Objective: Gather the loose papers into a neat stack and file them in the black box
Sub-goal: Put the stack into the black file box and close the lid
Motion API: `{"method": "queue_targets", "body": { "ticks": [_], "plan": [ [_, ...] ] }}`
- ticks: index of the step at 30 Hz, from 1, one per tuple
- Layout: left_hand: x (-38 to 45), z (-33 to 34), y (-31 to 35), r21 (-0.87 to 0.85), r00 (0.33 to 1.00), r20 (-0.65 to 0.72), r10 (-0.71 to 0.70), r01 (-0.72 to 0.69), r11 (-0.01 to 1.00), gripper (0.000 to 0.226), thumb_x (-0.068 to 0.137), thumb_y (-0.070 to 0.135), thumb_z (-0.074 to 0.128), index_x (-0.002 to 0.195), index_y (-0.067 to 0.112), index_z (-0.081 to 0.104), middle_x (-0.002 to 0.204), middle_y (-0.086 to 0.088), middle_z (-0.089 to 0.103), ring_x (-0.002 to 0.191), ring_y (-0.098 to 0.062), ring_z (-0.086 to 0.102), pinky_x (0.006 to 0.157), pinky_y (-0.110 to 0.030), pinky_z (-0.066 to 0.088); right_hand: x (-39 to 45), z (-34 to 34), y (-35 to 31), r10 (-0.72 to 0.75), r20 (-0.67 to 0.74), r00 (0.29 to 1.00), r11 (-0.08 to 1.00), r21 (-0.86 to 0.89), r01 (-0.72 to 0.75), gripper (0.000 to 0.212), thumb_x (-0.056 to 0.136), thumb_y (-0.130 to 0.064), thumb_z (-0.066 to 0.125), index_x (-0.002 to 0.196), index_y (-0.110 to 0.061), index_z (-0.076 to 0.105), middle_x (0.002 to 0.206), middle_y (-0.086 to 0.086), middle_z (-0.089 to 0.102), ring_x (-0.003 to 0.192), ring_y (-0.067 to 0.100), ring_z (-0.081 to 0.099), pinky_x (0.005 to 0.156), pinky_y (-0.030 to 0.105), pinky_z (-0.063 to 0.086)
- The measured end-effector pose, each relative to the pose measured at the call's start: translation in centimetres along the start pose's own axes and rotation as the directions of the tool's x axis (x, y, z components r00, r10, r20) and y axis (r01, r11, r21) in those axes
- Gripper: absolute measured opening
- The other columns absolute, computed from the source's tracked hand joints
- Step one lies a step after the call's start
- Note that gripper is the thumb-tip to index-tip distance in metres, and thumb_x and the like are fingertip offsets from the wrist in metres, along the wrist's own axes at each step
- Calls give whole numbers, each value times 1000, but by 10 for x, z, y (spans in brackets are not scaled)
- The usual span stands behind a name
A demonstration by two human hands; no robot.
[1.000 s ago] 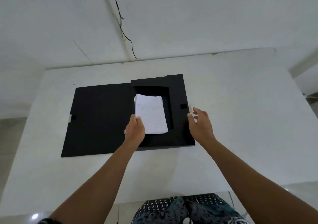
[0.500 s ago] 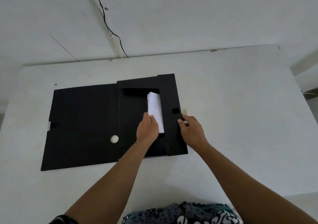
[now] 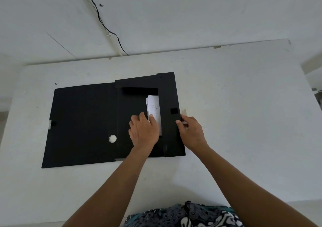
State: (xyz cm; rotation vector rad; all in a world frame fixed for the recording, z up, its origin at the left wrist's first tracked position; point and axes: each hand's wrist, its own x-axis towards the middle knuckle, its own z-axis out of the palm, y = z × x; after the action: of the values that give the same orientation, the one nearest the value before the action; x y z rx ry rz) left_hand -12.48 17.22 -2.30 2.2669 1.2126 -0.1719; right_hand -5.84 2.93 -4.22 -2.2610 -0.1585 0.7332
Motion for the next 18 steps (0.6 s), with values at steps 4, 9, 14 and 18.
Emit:
{"method": "queue_targets", "body": {
  "ticks": [4, 9, 14, 18],
  "plan": [
    [26, -14, 4, -287, 991, 103, -85, 111, 951, 49, 106, 33, 34, 149, 12, 45, 152, -11, 41, 123, -25, 56, 100, -37, 46, 1, -1, 1, -1, 15, 1000, 1000, 4, 1, 44, 105, -36, 49, 145, -18, 53, 134, 4, 60, 119, 22, 59, 103, 35, 51],
    [41, -13, 20, -391, 979, 183, -86, 153, 907, 34, 102, 21, 30, 75, 12, 49, 136, -31, 53, 58, -9, 43, 51, -21, 32, 0, -1, 0, 12, 20, 1000, 1000, 21, -13, 42, 106, -36, 48, 144, -21, 54, 133, 2, 59, 113, 17, 59, 97, 28, 50],
    [34, -13, 18, -413, 985, 141, -97, 148, 899, 42, 107, 28, 33, 144, 18, 53, 155, -10, 41, 103, -11, 55, 79, -20, 44, 0, -2, 1, -19, 26, 999, 1000, 7, 19, 41, 106, -35, 48, 143, -19, 54, 132, 3, 59, 111, 17, 59, 93, 23, 46],
    [25, -11, 8, -397, 991, 117, -60, 102, 912, 35, 105, 27, 34, 88, 17, 62, 118, -21, 62, 71, -8, 52, 63, -21, 38, -1, -2, 2, -34, 17, 999, 999, -30, 35, 44, 106, -35, 47, 147, -18, 49, 135, 5, 58, 116, 20, 59, 97, 26, 46]
  ]
}}
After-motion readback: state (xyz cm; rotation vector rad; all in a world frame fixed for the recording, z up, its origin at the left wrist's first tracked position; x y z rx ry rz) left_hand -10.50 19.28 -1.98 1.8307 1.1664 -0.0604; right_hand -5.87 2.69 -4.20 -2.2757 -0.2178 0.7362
